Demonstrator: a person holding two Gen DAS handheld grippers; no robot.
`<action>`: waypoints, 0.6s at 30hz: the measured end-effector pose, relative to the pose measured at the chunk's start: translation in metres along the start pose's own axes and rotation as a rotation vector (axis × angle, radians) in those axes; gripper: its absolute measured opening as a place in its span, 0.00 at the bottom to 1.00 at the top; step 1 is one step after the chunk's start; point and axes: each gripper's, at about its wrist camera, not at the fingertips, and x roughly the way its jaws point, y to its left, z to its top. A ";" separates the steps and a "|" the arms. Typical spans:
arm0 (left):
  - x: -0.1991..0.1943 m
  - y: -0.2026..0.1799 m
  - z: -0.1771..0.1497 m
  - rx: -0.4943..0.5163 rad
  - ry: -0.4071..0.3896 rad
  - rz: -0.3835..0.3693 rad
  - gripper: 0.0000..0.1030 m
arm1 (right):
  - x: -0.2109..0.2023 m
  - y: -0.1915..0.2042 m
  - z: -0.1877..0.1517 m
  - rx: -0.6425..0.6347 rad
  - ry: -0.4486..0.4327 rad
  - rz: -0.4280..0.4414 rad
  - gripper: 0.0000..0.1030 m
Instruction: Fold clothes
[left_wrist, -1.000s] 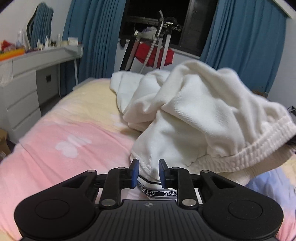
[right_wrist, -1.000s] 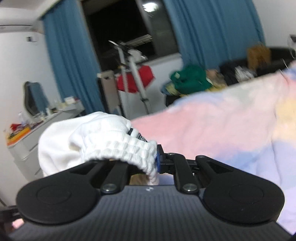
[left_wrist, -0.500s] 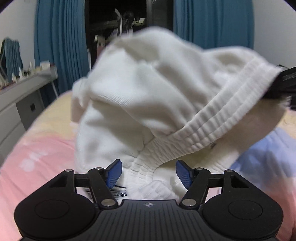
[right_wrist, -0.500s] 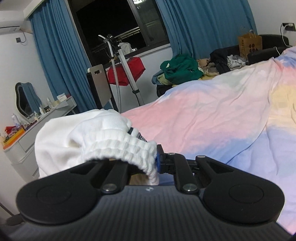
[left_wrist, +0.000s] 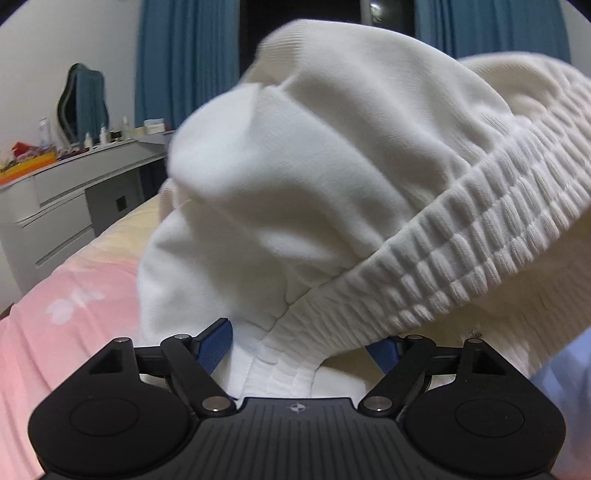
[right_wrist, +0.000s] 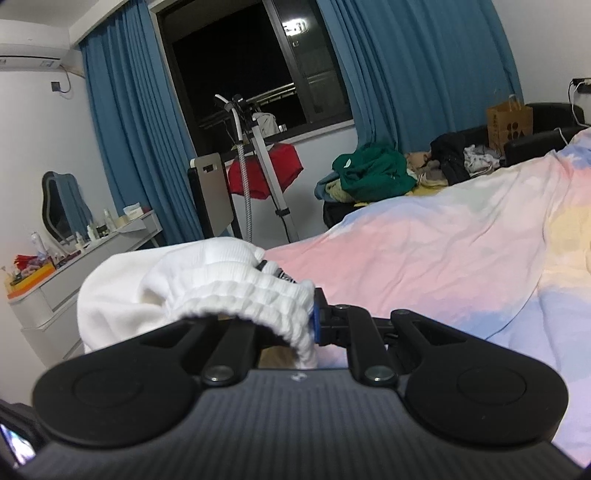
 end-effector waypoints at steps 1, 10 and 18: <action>-0.004 0.005 0.001 -0.024 -0.003 0.005 0.78 | 0.000 0.000 0.000 -0.002 -0.005 -0.001 0.12; -0.054 0.048 0.003 -0.213 -0.038 0.051 0.78 | 0.005 0.000 -0.002 -0.011 -0.001 -0.013 0.12; -0.129 0.068 -0.015 -0.231 -0.130 0.150 0.81 | 0.009 0.000 -0.007 -0.039 0.037 -0.043 0.12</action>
